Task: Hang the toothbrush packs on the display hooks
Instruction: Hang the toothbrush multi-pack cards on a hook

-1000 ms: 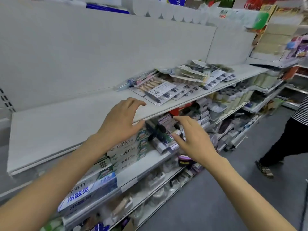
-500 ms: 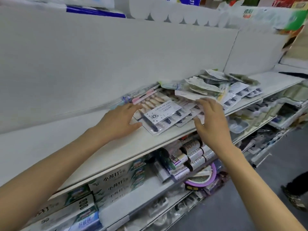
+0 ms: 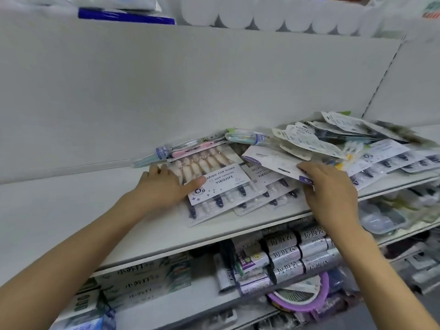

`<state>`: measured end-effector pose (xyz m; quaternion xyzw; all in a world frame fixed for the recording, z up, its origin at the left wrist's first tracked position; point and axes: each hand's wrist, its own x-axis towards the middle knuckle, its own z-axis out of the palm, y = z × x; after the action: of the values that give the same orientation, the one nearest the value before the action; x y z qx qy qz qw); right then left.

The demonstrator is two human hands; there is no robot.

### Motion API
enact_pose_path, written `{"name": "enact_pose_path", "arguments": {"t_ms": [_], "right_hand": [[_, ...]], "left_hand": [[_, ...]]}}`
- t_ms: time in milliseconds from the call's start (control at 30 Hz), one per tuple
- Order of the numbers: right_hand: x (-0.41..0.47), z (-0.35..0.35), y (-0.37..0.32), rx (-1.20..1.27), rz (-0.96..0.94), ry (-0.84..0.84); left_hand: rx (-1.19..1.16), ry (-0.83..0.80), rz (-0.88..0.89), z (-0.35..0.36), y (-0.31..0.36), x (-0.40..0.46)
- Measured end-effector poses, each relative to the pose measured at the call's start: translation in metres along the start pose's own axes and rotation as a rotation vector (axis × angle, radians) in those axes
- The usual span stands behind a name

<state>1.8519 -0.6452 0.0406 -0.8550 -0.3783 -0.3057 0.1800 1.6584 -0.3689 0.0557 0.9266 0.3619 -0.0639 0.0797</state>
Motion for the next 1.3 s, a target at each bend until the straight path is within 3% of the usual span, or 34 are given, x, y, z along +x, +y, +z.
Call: {"name": "enact_pose_path", "arguments": {"t_ms": [100, 467, 600, 867, 1133, 1300], "right_hand": [[-0.001, 0.007, 0.009, 0.023, -0.045, 0.030], [-0.009, 0.011, 0.018, 0.186, -0.155, 0.162], [-0.006, 0.009, 0.021, 0.257, -0.172, 0.172], [0.011, -0.004, 0.008, 0.497, -0.222, 0.245], [0.035, -0.027, -0.011, 0.858, -0.053, 0.279], [0.044, -0.029, -0.026, 1.078, 0.085, 0.247]], "left_hand": [[-0.161, -0.028, -0.075, -0.005, 0.015, -0.006], [-1.400, 0.150, -0.099, -0.001, 0.057, -0.011], [-1.662, 0.204, -0.162, 0.004, 0.059, -0.015], [-1.761, 0.274, -0.276, 0.009, 0.034, -0.029], [-1.726, 0.402, -0.370, 0.001, -0.006, -0.039], [-1.733, 0.354, -0.262, -0.009, -0.029, -0.048]]}}
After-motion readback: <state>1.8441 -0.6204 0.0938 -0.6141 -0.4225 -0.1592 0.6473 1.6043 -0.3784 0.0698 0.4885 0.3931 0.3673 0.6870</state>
